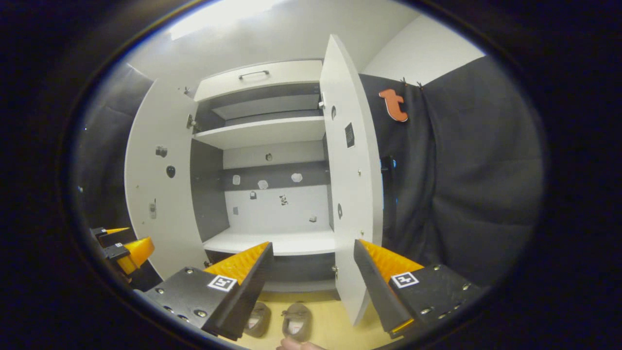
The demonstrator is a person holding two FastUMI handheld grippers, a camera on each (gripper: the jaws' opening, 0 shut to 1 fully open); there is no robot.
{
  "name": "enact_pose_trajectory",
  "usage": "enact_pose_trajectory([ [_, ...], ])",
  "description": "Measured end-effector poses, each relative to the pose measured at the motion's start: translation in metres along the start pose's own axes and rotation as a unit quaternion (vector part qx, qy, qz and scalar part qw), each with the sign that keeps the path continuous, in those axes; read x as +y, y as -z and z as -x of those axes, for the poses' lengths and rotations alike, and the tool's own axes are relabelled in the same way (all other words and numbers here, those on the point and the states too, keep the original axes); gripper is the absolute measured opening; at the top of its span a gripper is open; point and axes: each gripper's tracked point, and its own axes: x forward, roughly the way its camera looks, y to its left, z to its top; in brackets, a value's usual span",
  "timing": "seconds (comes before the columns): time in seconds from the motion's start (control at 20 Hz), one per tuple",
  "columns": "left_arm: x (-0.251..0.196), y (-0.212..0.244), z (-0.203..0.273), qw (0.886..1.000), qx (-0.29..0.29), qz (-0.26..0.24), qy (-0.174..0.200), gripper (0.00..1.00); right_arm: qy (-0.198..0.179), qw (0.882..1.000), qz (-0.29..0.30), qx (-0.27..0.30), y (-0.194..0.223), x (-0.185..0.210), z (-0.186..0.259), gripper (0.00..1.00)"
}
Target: Grab one shoe with the right hand and put it into the shoe cabinet, grab the other shoe with the left hand and put it into the shoe cabinet; then close the right door with the right hand and the left door with the left hand.
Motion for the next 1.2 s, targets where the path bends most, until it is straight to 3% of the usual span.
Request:
enact_pose_trajectory([
  [0.2, 0.006, -0.008, 0.006, 1.0, -0.013, -0.005, -0.005, 0.98, -0.013, 1.0, 0.019, 0.018, 0.016, 0.014, 0.004, 0.96],
  [0.55, 0.001, 0.008, 0.005, 1.0, -0.005, 0.012, 0.008, 0.98, -0.023, 0.998, 0.029, 0.046, 0.056, 0.031, -0.007, 0.99],
  [0.7, -0.001, 0.022, 0.003, 1.0, 0.0, 0.011, 0.01, 0.98, -0.021, 0.997, 0.042, 0.066, 0.093, 0.038, -0.019, 0.96],
  [0.85, 0.001, 0.032, 0.005, 1.0, -0.002, 0.015, 0.011, 0.98, -0.02, 0.994, 0.053, 0.09, 0.139, 0.045, -0.036, 1.0],
  [1.05, 0.005, 0.044, 0.011, 1.0, -0.009, 0.021, 0.009, 0.98, -0.046, 0.99, 0.055, 0.119, 0.202, 0.065, -0.054, 0.96],
  [1.2, 0.006, 0.058, 0.015, 1.0, -0.01, 0.022, 0.0, 1.0, -0.036, 0.986, 0.082, 0.139, 0.252, 0.065, -0.069, 1.0],
])
